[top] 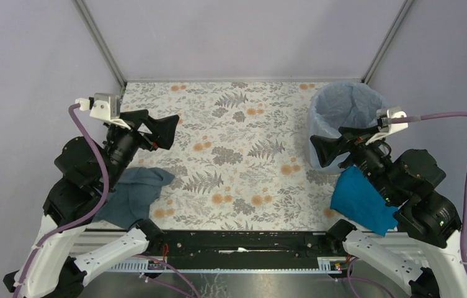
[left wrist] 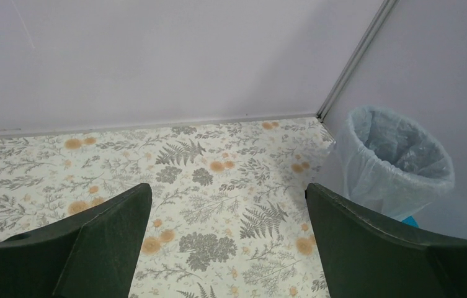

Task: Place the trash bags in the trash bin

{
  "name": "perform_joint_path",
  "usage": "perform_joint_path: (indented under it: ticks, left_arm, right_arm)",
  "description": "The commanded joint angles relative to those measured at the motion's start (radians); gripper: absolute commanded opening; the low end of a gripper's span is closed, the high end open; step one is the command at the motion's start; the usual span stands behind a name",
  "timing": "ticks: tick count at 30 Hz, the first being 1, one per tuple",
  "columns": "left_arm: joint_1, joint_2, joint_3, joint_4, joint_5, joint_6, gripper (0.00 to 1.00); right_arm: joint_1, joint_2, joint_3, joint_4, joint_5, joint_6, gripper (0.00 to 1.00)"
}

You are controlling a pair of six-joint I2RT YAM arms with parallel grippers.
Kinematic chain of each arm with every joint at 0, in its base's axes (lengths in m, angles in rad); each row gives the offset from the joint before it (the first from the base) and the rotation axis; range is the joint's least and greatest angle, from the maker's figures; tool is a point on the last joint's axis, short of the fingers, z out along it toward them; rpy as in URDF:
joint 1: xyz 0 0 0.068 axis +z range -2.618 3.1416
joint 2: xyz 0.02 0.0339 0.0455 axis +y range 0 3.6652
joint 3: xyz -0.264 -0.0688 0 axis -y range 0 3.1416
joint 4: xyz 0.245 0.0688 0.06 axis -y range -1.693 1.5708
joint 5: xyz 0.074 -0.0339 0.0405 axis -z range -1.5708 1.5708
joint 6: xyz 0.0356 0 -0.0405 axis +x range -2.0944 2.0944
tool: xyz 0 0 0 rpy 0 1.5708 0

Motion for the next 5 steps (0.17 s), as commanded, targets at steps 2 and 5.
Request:
perform_joint_path:
  ticks: [2, 5]
  left_arm:
    - [0.003, 0.012, 0.01, -0.005, -0.005, -0.002, 0.99]
    - [0.001, 0.007, 0.009, 0.018, 0.01, -0.015, 0.99]
  right_arm:
    - [0.002, 0.005, -0.003, 0.038, -0.058, -0.046, 1.0]
    - [0.002, 0.023, 0.016, 0.038, -0.076, -0.038, 1.0]
